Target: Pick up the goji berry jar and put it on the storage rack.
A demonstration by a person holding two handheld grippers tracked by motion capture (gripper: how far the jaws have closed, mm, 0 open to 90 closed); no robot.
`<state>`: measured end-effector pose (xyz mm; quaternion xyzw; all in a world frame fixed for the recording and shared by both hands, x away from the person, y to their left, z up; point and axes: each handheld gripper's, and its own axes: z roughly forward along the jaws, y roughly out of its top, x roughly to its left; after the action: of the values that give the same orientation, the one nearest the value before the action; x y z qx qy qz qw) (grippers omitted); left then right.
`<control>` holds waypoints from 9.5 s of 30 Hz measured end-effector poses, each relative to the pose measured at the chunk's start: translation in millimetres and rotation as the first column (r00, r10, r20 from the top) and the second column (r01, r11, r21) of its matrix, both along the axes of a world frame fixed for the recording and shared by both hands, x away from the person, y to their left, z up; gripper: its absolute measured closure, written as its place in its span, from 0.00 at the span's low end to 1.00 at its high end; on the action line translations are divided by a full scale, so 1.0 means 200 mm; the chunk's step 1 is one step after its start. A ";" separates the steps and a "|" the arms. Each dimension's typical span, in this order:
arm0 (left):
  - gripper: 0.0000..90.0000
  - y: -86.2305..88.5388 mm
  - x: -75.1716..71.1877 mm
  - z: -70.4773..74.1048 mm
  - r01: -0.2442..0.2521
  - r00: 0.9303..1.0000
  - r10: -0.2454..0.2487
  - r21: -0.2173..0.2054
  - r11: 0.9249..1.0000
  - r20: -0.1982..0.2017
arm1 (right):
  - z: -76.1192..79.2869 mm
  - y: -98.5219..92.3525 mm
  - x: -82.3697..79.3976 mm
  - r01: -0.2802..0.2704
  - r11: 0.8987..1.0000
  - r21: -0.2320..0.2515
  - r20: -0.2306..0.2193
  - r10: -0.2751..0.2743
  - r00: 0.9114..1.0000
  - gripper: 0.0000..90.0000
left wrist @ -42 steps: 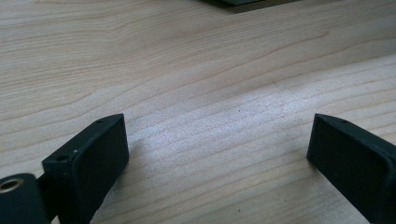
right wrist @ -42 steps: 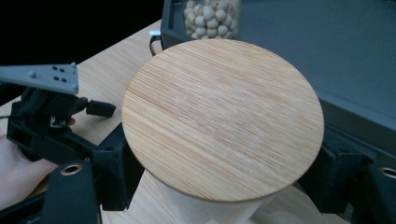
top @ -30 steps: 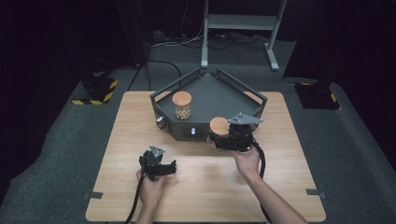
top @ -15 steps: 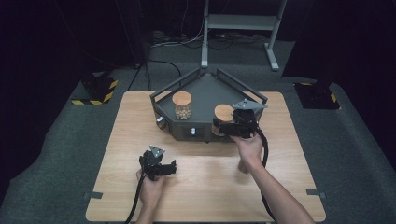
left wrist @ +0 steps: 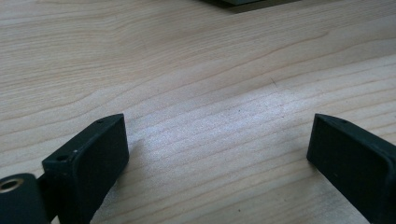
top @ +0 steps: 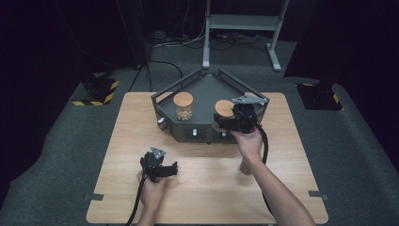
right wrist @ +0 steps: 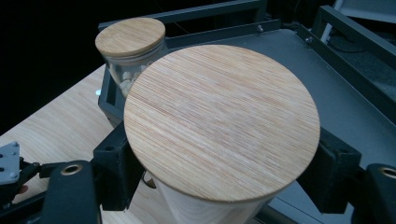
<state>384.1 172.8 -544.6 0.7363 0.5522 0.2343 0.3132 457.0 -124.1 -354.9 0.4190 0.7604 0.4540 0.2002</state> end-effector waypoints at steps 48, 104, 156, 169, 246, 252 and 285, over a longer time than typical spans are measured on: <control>0.06 0.00 0.00 0.00 0.004 1.000 -0.004 -0.002 1.000 0.000 | -0.06 0.21 0.25 0.120 0.991 -0.067 -0.021 -0.121 0.992 0.28; 0.06 0.00 0.00 0.00 0.011 1.000 -0.011 -0.001 1.000 -0.001 | -0.14 0.33 0.30 0.123 0.984 -0.132 -0.025 -0.127 0.992 0.28; 0.06 0.00 0.00 0.00 0.013 1.000 -0.013 -0.001 1.000 0.001 | -0.02 0.20 0.17 0.074 0.996 -0.046 -0.074 -0.077 0.994 0.07; 0.06 0.00 0.00 0.00 0.015 1.000 -0.015 -0.002 1.000 0.000 | 0.01 0.11 0.12 0.022 1.000 0.010 -0.060 -0.022 0.998 0.05; 0.06 0.00 0.00 0.00 0.016 1.000 -0.016 0.000 1.000 -0.001 | -0.16 -0.34 -0.05 0.080 0.997 -0.020 -0.026 -0.080 0.996 0.06; 0.06 0.00 0.00 0.00 0.016 1.000 -0.016 -0.001 1.000 -0.001 | -0.17 -0.37 -0.07 0.082 0.997 -0.011 -0.016 -0.082 0.996 0.07; 0.06 0.00 0.00 0.00 0.016 1.000 -0.016 -0.001 1.000 -0.001 | -0.25 -0.44 -0.12 0.084 0.996 0.019 -0.011 -0.084 0.996 0.06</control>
<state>384.2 172.5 -544.5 0.7407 0.5465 0.2312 0.3151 433.8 -212.6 -404.1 0.4549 0.7388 0.4502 0.2111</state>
